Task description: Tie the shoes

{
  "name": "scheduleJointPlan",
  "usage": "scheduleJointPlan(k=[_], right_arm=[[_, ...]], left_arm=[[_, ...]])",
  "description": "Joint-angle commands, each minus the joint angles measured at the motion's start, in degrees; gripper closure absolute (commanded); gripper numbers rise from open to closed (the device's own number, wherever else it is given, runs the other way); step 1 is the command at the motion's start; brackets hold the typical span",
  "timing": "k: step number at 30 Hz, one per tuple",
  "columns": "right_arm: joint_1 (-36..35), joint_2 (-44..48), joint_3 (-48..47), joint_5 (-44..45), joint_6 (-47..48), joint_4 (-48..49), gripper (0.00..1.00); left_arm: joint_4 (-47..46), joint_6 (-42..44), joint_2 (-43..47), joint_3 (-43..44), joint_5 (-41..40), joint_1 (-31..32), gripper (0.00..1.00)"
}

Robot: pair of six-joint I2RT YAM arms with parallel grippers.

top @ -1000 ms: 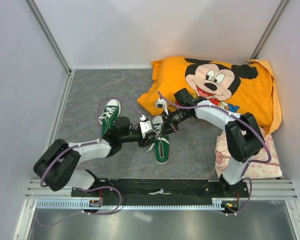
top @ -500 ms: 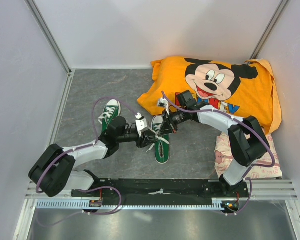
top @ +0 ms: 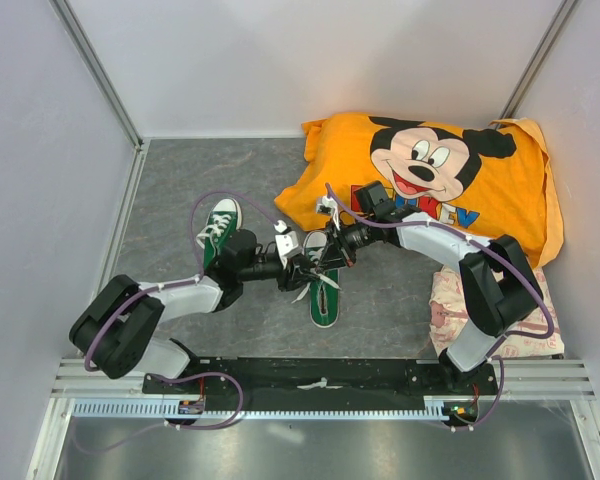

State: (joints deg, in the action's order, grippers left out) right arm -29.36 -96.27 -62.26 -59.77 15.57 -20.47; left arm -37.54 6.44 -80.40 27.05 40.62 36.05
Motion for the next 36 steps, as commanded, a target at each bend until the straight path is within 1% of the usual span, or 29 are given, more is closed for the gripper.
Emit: scheduleJointPlan(k=[1,3,4,5,8,13,16,19,21,24,25,28,30,33,34,36], right_arm=[[0.01,2.31,0.73,-2.81,0.51,1.49,1.0],[0.1,2.4,0.74,-2.72,0.51,1.57,1.0],[0.01,2.49,0.74,-2.55,0.51,1.57,1.0],[0.18,2.4,0.74,-2.55,0.51,1.57,1.0],[0.54,2.31,0.56,-2.46,0.42,1.57,1.0],[1.06,2.31,0.65,-2.72,0.07,1.66,1.0],[1.15,2.23,0.65,-2.81,0.07,1.57,1.0],[1.06,2.31,0.74,-2.81,0.16,1.66,1.0],[1.15,2.23,0.82,-2.81,0.16,1.66,1.0],[1.15,2.23,0.74,-2.9,0.16,1.66,1.0],[1.15,2.23,0.65,-2.81,0.16,1.57,1.0],[1.06,2.14,0.74,-2.9,0.16,1.66,1.0],[1.24,2.31,0.82,-2.99,0.25,1.66,1.0],[1.15,2.23,0.74,-2.99,0.25,1.66,1.0],[1.15,2.14,0.74,-2.99,0.25,1.66,1.0],[1.24,2.05,0.74,-2.99,0.42,1.66,1.0]], left_arm=[[-4.03,-2.57,-1.42,2.48,-0.46,-0.19,0.54],[-4.12,-2.57,-1.78,2.75,0.07,-0.19,0.59],[-3.95,-2.48,-1.95,2.66,0.33,-0.28,0.63],[-3.77,-2.39,-1.95,2.57,0.6,-0.28,0.71],[-2.98,-1.34,-1.69,1.96,1.39,-0.46,0.79],[-2.28,-0.81,-1.78,1.6,2.0,-0.98,0.84],[-2.28,-0.55,-2.04,1.69,2.8,-1.07,0.83],[-1.92,-0.02,-2.22,1.78,2.88,-1.07,0.76],[-1.75,0.15,-2.39,1.96,2.8,-1.07,0.75],[-1.22,1.12,-2.39,1.87,3.32,-1.16,0.71],[-1.05,1.73,-2.48,1.69,3.32,-1.16,0.68],[-0.96,2.96,-2.31,1.34,3.24,-1.16,0.65],[-0.96,3.49,-2.57,1.52,3.15,-1.42,0.65],[-0.96,3.67,-3.09,2.04,3.67,-2.04,0.74],[-0.87,3.5,-3.18,2.3,3.76,-2.13,0.79],[-1.13,2.97,-3.36,2.83,4.2,-2.57,0.83]])
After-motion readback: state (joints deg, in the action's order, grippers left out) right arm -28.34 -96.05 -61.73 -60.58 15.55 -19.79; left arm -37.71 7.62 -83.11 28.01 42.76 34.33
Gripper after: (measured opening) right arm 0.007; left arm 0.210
